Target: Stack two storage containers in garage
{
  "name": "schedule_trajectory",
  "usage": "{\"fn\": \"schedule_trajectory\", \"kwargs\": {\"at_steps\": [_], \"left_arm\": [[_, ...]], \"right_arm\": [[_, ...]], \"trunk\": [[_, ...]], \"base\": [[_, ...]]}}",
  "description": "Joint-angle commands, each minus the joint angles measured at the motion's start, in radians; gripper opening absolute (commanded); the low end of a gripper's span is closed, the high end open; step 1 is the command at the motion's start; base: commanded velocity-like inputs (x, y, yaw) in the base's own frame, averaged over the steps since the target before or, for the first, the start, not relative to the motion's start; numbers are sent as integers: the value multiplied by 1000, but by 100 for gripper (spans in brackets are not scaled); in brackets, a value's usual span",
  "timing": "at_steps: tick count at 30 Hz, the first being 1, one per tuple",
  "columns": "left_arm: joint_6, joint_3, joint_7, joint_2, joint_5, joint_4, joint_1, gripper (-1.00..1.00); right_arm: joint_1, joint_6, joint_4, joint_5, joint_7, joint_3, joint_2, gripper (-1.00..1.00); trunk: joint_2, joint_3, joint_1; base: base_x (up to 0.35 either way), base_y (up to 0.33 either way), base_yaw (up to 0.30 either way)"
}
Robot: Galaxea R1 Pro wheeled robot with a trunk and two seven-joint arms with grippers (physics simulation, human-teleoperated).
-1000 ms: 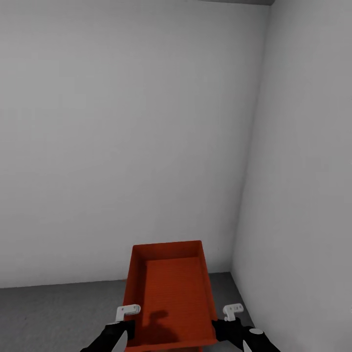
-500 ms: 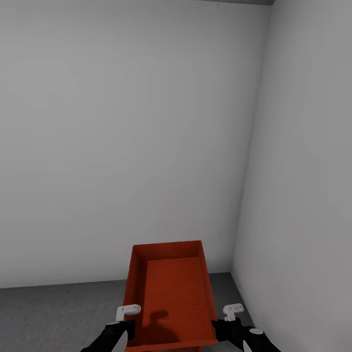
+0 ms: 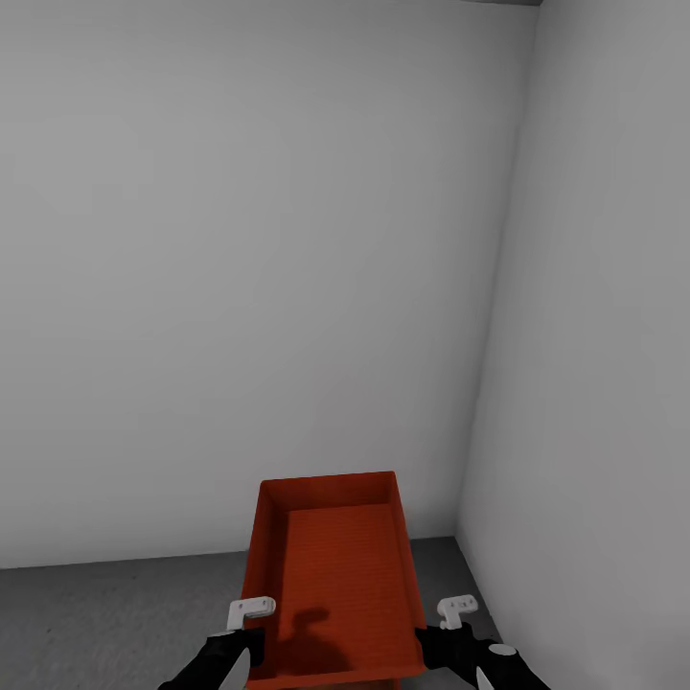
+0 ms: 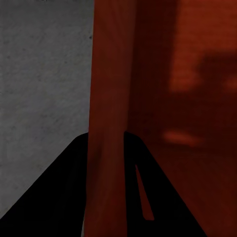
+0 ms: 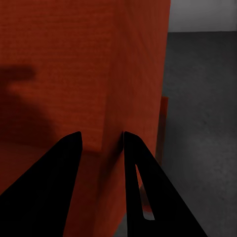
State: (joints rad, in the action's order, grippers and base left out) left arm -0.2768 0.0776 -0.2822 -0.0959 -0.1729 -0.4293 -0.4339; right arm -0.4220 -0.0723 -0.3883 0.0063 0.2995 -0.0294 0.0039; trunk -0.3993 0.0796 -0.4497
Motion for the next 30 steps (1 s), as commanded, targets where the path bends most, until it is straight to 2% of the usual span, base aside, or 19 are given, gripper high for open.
{"fn": "schedule_trajectory", "kwargs": {"at_steps": [1,10,30], "left_arm": [[-1,16,-5,-30,-10,-5,0,-100],[-1,16,-5,-30,-10,-5,0,-100],[-1,16,-5,-30,-10,-5,0,-100]], "right_arm": [[0,-7,1,4,7,5,2,-100],[0,-7,1,4,6,5,2,-100],[0,-7,1,4,7,5,2,-100]], "trunk": [[-1,0,0],[-1,0,0],[-1,0,0]], "base": [[6,1,0],[131,0,0],[4,0,6]]}}
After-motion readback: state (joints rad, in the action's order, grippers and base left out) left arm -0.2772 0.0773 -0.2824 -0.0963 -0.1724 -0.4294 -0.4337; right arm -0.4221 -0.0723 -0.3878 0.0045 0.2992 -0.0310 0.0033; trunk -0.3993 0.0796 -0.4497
